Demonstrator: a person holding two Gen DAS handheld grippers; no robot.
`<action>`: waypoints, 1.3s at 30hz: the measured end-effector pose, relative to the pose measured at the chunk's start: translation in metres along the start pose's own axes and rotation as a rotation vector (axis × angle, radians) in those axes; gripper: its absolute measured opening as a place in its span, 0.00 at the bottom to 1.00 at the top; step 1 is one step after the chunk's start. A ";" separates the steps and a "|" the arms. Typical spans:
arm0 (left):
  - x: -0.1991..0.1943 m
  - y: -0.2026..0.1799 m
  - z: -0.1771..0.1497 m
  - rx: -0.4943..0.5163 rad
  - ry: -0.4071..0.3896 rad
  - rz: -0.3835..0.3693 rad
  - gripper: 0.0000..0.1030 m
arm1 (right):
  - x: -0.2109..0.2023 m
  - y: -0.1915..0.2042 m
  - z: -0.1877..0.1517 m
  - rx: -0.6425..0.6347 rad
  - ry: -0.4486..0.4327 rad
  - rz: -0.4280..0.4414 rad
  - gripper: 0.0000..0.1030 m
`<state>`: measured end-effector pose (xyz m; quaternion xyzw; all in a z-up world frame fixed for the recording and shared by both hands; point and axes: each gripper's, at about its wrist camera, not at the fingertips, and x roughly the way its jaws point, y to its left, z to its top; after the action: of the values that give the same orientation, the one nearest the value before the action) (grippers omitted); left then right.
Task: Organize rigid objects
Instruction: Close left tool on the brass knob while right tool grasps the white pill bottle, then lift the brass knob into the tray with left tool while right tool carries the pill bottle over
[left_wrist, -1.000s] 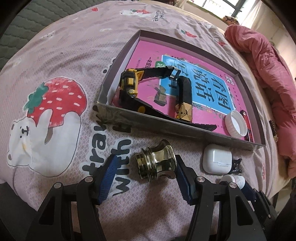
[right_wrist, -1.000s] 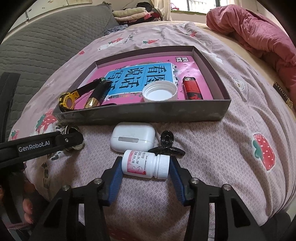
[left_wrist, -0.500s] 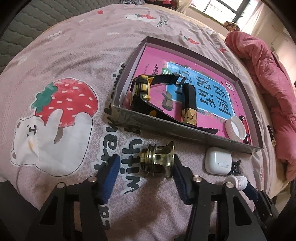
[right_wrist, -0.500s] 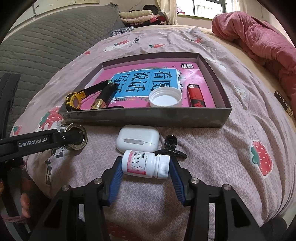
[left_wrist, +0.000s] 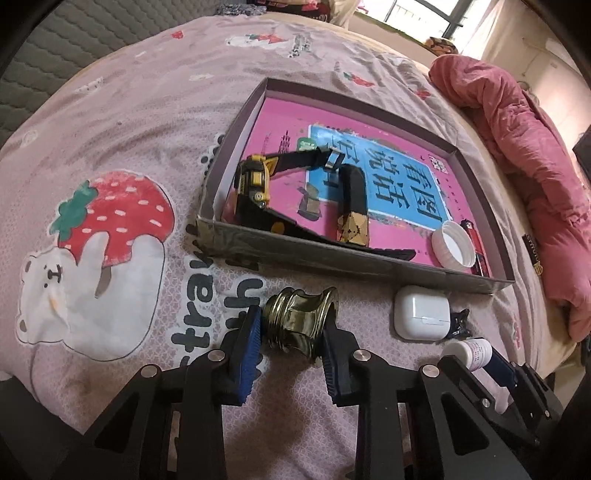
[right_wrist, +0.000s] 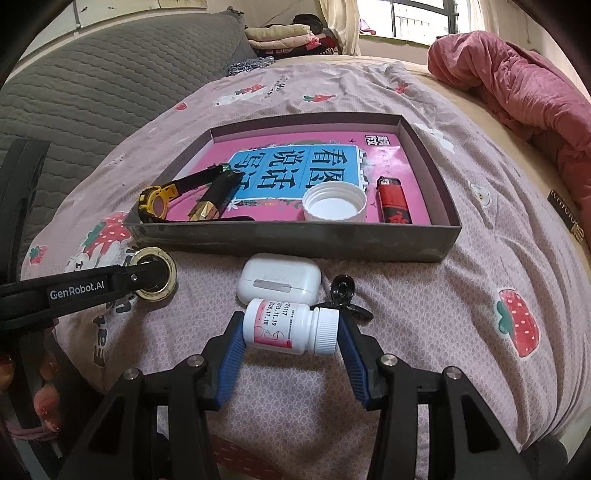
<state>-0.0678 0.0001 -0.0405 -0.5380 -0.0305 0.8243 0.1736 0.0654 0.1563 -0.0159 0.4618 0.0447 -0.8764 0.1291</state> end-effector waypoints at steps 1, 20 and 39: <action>-0.002 -0.001 0.000 0.006 -0.008 0.000 0.30 | -0.001 0.001 0.001 -0.003 -0.004 0.001 0.48; -0.033 -0.019 0.001 0.085 -0.079 -0.028 0.30 | -0.028 0.000 0.010 -0.019 -0.111 0.021 0.48; -0.049 -0.032 0.004 0.120 -0.143 -0.056 0.30 | -0.047 -0.008 0.024 -0.052 -0.223 -0.050 0.48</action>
<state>-0.0454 0.0147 0.0120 -0.4652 -0.0083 0.8559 0.2258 0.0694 0.1677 0.0357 0.3565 0.0642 -0.9239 0.1231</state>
